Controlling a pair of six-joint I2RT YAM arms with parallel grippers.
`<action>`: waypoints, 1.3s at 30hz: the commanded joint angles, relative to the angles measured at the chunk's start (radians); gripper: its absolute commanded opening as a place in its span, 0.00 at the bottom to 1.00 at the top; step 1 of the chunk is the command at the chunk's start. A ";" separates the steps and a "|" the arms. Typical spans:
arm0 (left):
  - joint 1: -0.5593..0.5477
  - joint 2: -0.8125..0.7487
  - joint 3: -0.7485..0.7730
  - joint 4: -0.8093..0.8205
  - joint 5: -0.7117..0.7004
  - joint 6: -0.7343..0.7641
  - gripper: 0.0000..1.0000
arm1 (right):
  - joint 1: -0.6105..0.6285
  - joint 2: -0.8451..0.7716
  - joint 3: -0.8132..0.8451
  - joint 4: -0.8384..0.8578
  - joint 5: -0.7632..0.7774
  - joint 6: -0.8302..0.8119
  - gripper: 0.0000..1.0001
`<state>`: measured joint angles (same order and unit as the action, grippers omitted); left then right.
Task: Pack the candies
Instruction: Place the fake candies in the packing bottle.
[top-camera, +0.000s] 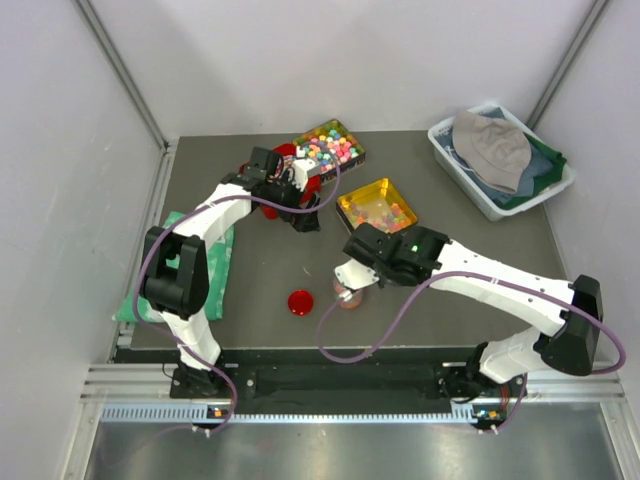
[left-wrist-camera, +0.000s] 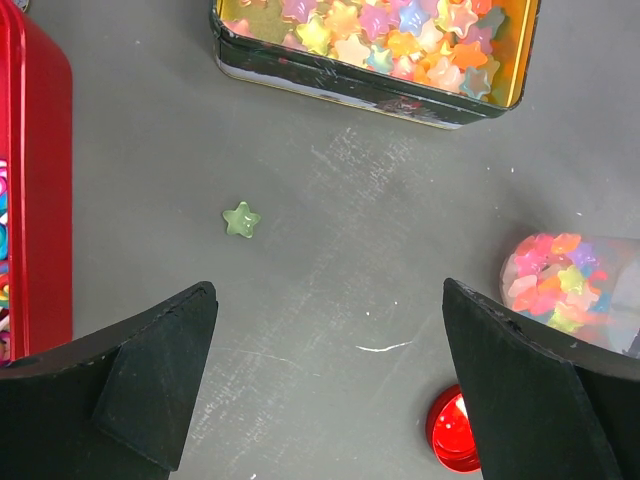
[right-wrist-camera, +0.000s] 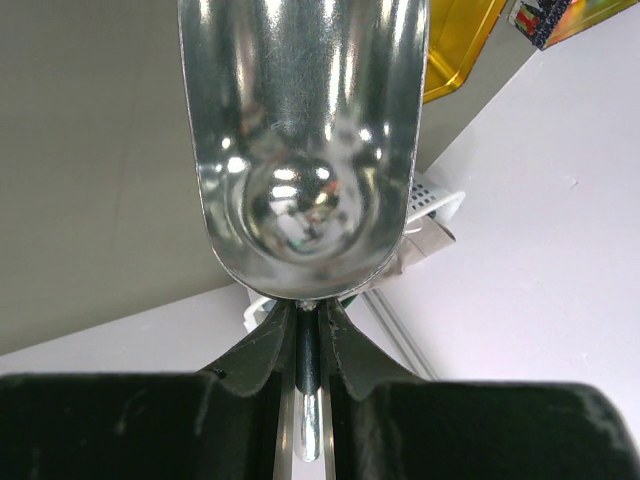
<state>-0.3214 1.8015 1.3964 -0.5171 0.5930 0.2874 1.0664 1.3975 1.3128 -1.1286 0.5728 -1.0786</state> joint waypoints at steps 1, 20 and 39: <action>0.007 -0.041 -0.002 0.022 0.033 0.015 0.99 | 0.020 0.005 0.054 -0.005 0.032 -0.011 0.00; -0.061 0.174 0.252 0.068 0.030 -0.074 0.99 | -0.321 0.015 0.174 0.058 -0.163 0.028 0.00; -0.064 0.211 0.339 0.344 0.418 -0.453 0.99 | -0.470 0.032 -0.004 0.460 -0.392 0.250 0.00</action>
<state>-0.3859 2.0373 1.7401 -0.2684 0.9390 -0.1051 0.6006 1.4467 1.2938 -0.7921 0.2317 -0.8959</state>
